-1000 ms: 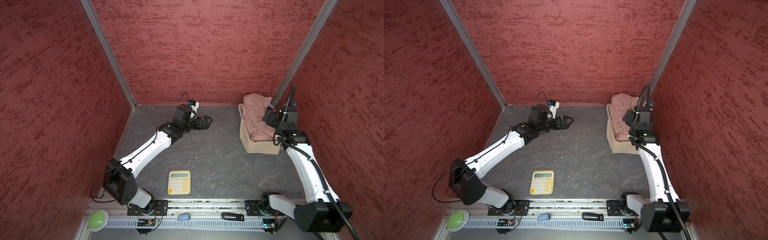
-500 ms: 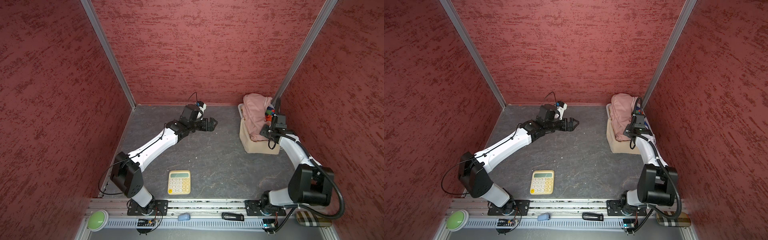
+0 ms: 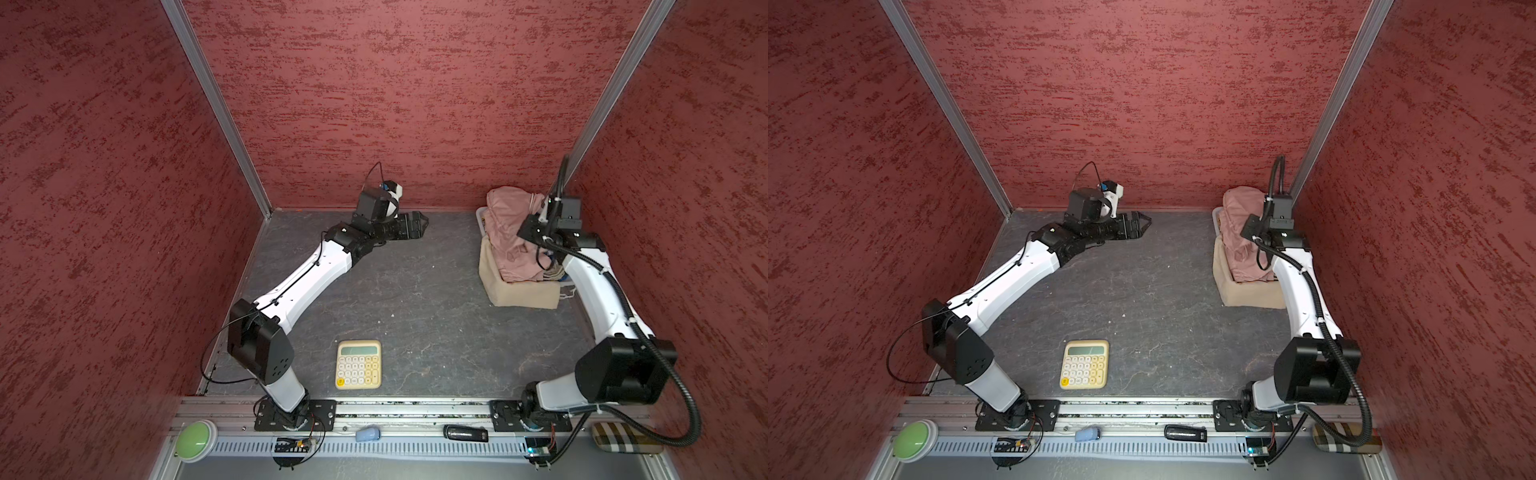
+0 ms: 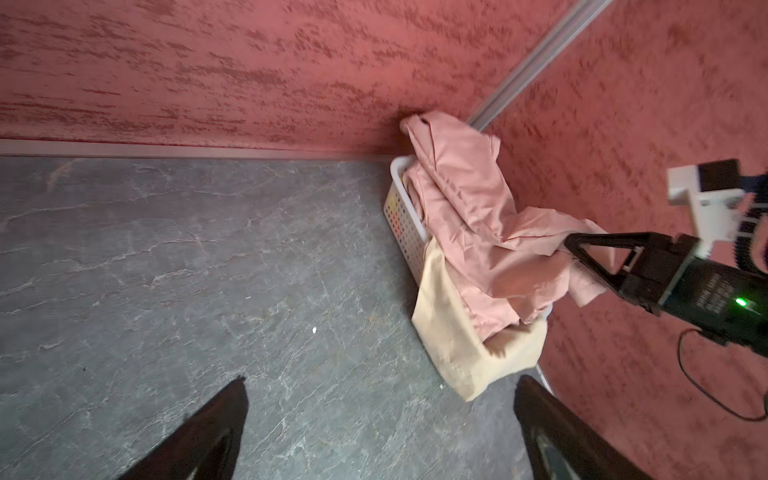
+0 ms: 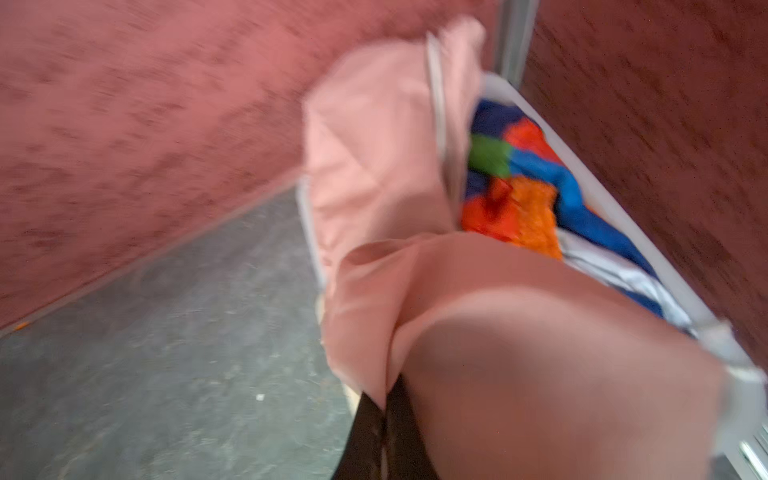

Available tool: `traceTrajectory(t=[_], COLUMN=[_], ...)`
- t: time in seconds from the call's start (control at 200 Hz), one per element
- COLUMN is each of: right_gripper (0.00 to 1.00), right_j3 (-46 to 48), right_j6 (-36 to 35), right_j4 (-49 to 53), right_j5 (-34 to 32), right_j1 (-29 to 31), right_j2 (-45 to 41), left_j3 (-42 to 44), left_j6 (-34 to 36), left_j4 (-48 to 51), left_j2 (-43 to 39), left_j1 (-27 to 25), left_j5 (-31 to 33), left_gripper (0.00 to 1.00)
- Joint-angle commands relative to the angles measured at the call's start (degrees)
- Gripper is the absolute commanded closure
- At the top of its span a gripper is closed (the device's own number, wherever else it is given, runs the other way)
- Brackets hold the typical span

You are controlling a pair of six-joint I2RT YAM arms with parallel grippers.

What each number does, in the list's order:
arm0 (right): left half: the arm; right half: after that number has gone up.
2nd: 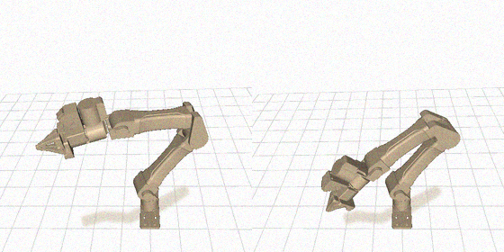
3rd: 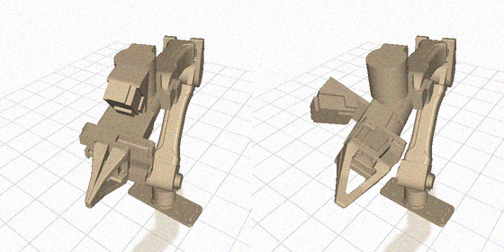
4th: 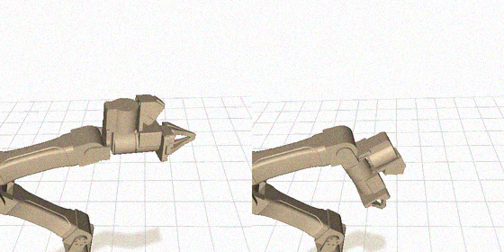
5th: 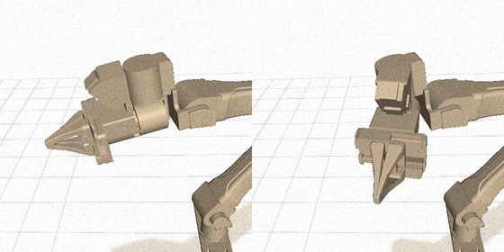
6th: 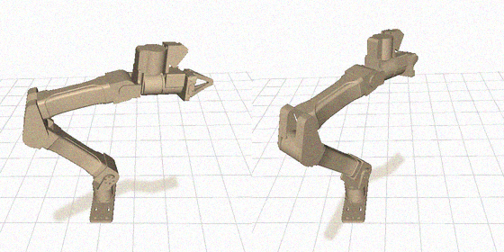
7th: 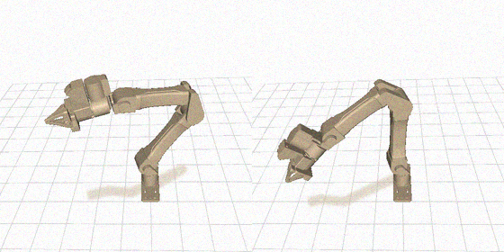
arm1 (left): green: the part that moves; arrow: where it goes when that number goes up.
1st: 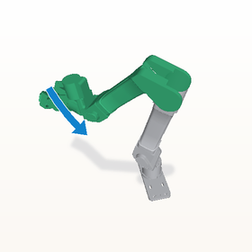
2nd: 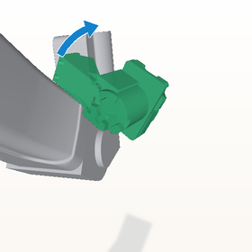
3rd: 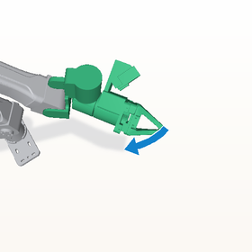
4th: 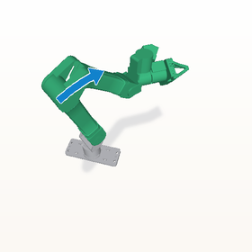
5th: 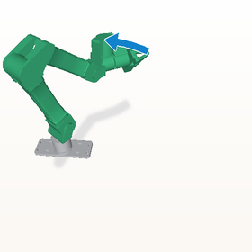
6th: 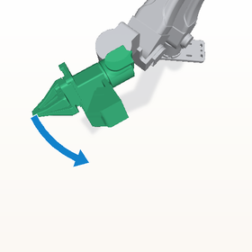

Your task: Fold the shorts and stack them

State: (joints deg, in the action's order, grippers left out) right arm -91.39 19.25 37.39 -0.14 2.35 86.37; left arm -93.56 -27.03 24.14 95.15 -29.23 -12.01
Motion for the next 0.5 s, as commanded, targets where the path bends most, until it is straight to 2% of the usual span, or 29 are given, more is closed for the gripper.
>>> traceTrajectory(t=[0.0,0.14,0.21,0.255,0.336,0.421,0.496], right_gripper=[1.00,1.00,1.00,1.00,1.00,1.00,1.00], right_j3=[-16.8,-50.9,-68.2,-73.2,-67.9,-50.1,-35.5], right_j6=[-2.4,-9.4,-11.5,-11.0,-11.0,-10.2,-4.0], right_j4=[5.5,16.8,22.9,24.1,21.5,12.9,5.7], right_j5=[2.7,7.3,10.4,12.7,13.4,9.9,12.7], right_j1=[12.5,27.9,32.1,32.7,32.5,30.6,23.3], right_j2=[5.2,18.1,24.6,25.9,22.8,15.7,11.4], left_j3=[-2.3,-1.3,-0.1,1.4,5.1,9.3,11.9], left_j6=[-8.6,-12.2,-13.1,-13.4,-14.3,-15.2,-15.6], left_j4=[1.0,-0.3,-0.7,-1.3,-2.8,-4.1,-3.6], left_j2=[-0.3,-3.6,-5.8,-7.4,-10.3,-12.9,-14.2], left_j1=[5.5,11.1,13.5,14.8,16.8,18.4,19.8], left_j5=[-5.5,-7.3,-7.6,-7.8,-7.7,-8.0,-9.6], left_gripper=[0.01,0.01,0.01,0.01,0.01,0.01,0.01])
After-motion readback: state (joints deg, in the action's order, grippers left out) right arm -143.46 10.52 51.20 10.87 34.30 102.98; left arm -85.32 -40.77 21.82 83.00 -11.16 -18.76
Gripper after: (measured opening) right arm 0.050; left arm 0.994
